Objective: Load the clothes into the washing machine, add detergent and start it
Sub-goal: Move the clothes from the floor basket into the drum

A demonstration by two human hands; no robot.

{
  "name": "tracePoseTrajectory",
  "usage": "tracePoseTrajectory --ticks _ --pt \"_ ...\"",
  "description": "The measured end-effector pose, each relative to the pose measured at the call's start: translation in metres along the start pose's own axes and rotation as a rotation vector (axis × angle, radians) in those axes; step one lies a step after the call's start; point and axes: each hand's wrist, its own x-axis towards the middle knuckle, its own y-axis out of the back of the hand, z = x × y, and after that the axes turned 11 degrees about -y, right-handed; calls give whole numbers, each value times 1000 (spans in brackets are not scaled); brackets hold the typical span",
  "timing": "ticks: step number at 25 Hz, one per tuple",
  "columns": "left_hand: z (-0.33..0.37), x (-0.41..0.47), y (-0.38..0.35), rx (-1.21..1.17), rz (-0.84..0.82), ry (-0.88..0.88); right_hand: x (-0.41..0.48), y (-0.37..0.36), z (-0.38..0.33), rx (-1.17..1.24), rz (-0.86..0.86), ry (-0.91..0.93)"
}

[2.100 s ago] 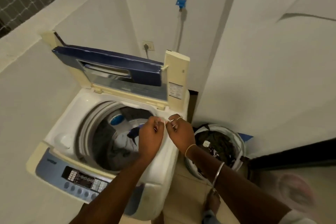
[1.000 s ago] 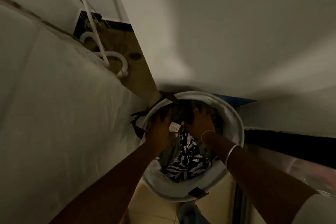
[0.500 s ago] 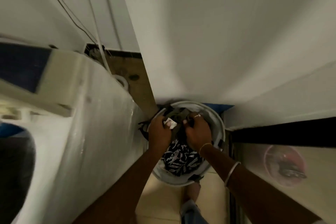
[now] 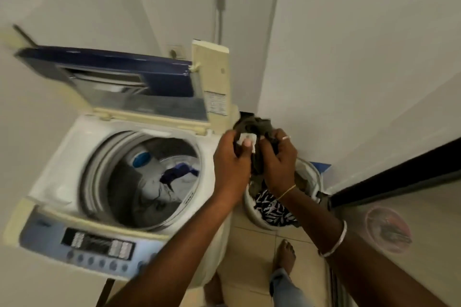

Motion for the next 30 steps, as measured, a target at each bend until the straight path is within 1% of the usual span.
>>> tracePoseTrajectory --ticks 3,6,8,10,12,14,15,16,18,20,21,26,28,30 --pt "46 -3 94 -36 100 -114 -40 -57 -82 79 -77 102" --pt "74 0 167 -45 194 -145 -66 -112 -143 174 -151 160" --pt "78 5 201 -33 250 -157 -78 -144 -163 233 -192 172" --pt "66 10 228 1 278 -130 -88 -173 -161 230 -234 138" --pt "35 13 251 105 223 -35 -93 -199 -143 105 -271 69" --pt "-5 13 266 296 76 127 -91 -212 -114 -171 -360 -26" --pt "-21 10 270 379 4 213 -89 -212 -99 -280 -420 -94" --pt "-36 6 271 419 -32 287 -87 -210 -85 -348 -462 -160" --pt "-53 -3 262 394 15 364 -82 -198 -62 -416 -428 -185" --pt "-61 -8 236 354 81 317 -74 -182 -45 -411 -380 -149" --pt "-60 -9 215 335 88 278 -67 -171 -38 -387 -366 -155" --pt "-59 7 94 283 2 61 -20 -105 -5 -362 -203 -249" --pt "-61 17 39 282 -29 36 4 -69 16 -367 -158 -293" --pt "-64 24 -11 273 -70 56 28 -35 42 -396 -123 -339"
